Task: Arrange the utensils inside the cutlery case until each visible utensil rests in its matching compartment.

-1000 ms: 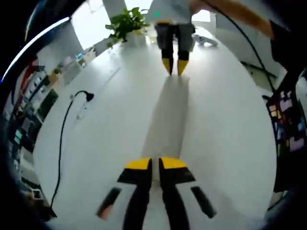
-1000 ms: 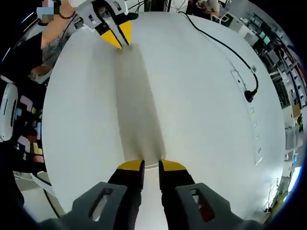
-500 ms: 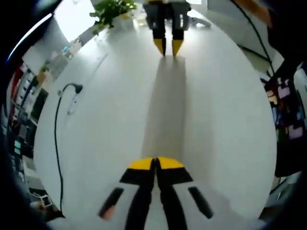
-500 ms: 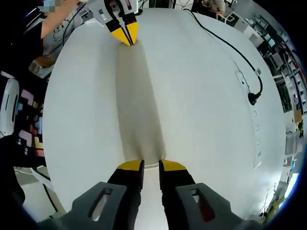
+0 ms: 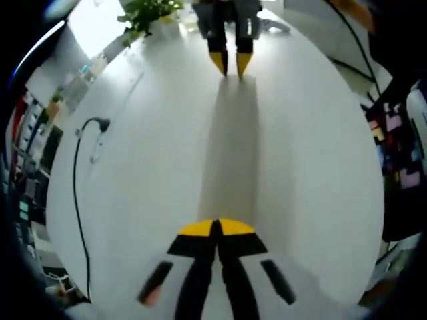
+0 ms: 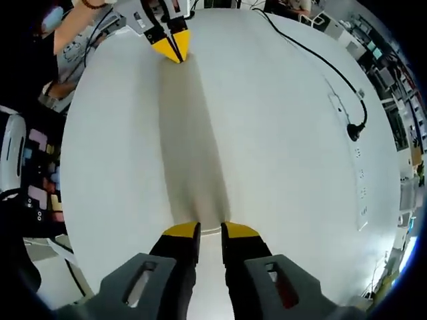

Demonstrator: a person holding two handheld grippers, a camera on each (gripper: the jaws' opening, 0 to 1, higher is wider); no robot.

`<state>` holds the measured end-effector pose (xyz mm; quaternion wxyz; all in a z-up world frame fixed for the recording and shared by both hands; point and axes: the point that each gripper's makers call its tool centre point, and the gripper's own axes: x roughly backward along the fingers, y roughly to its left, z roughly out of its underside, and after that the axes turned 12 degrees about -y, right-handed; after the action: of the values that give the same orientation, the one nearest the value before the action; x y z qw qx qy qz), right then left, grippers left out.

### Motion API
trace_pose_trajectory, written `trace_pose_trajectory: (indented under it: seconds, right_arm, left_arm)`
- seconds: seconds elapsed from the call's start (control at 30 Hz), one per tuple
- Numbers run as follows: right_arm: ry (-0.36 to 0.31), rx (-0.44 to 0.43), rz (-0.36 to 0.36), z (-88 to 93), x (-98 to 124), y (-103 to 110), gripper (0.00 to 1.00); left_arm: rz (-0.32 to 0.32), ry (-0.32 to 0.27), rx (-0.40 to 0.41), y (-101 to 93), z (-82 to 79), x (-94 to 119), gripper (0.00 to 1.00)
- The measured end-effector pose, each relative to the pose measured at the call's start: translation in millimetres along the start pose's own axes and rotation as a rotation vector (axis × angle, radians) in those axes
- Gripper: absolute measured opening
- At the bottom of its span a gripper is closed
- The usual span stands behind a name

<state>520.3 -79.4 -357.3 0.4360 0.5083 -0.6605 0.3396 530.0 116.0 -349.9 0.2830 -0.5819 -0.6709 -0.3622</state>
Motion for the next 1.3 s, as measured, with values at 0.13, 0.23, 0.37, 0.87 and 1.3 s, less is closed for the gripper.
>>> trace_pose_trajectory:
  seconds: [0.13, 0.23, 0.37, 0.87, 1.3]
  right_arm:
    - [-0.002, -0.002, -0.014, 0.6, -1.2, -2.7, 0.12]
    - [0.003, -0.005, -0.033, -0.1, -1.4, -2.6, 0.12]
    - [0.001, -0.007, -0.043, -0.7, -1.1, -1.8, 0.12]
    - [0.02, -0.014, -0.04, -4.6, -2.1, 0.3, 0.11]
    - [-0.044, -0.004, 0.0, -3.9, -1.3, 1.5, 0.1]
  left_arm:
    - [0.007, -0.004, 0.005, -0.9, -0.5, -0.7, 0.01]
    - [0.018, 0.002, 0.002, -1.5, -0.8, -1.1, 0.01]
    - [0.024, 0.03, -0.003, -2.1, -1.9, -2.8, 0.0]
    - [0.017, 0.058, 0.005, 9.8, 2.4, -1.9, 0.0]
    - [0.003, 0.065, 0.001, 7.8, 1.8, -4.2, 0.01]
